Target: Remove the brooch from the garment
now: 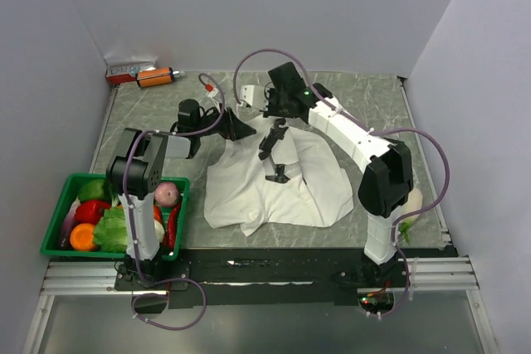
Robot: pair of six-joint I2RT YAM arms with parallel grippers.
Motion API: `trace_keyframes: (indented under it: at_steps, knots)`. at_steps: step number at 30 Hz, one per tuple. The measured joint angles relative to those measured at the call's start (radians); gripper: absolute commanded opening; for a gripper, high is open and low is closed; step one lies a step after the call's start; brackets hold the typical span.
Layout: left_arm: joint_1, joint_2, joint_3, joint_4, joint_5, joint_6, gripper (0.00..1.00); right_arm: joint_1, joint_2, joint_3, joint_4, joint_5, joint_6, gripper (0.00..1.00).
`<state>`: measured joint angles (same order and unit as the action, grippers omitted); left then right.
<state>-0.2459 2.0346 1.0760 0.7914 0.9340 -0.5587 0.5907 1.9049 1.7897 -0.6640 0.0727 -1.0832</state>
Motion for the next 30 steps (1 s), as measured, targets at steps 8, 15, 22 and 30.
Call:
trace_keyframes:
  at_steps: [8, 15, 22, 30]
  knots:
    - [-0.04, 0.143, 0.097, 0.113, -0.013, -0.093, 0.65, -0.006, 0.041, 0.09, -0.153, -0.064, 0.147, 0.0]
    - [-0.085, 0.203, 0.162, 0.172, 0.034, -0.19, 0.01, -0.006, 0.082, 0.11, -0.203, -0.066, 0.198, 0.0]
    - [-0.023, 0.149, 0.069, 0.288, 0.121, -0.321, 0.01, -0.007, 0.074, 0.001, -0.112, 0.031, 0.117, 0.0]
    - [0.084, -0.018, -0.016, 0.379, 0.176, -0.442, 0.01, -0.039, 0.076, -0.159, -0.052, 0.125, 0.023, 0.0]
